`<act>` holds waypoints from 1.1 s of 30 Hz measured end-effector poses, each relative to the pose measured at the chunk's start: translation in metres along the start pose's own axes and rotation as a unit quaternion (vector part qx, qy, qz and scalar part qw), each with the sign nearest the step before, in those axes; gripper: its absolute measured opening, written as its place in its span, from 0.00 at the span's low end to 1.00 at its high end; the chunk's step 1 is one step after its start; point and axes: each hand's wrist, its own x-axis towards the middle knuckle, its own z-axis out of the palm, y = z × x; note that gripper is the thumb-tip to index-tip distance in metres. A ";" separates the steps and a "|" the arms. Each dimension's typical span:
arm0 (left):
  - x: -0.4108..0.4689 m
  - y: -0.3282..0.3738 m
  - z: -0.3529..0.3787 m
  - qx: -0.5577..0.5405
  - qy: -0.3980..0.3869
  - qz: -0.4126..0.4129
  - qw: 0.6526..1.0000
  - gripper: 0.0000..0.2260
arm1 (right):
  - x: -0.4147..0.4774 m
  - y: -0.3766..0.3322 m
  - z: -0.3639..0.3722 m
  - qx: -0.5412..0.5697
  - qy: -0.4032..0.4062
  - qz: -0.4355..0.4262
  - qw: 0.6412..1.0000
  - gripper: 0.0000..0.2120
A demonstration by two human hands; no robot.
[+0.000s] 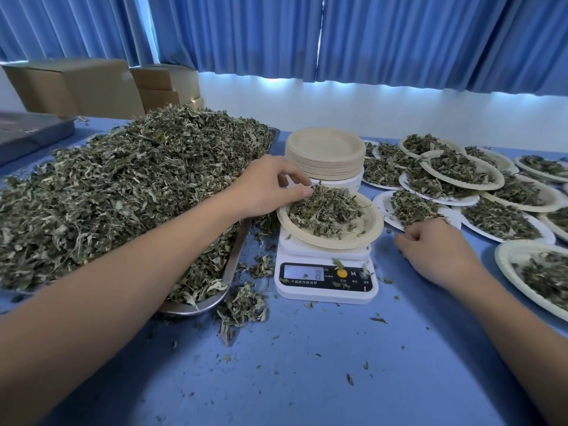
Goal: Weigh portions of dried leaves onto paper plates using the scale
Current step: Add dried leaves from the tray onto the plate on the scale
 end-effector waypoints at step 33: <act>0.002 -0.043 -0.055 0.246 -0.024 -0.346 0.905 0.03 | -0.004 -0.003 -0.005 -0.022 -0.042 0.002 0.999 0.21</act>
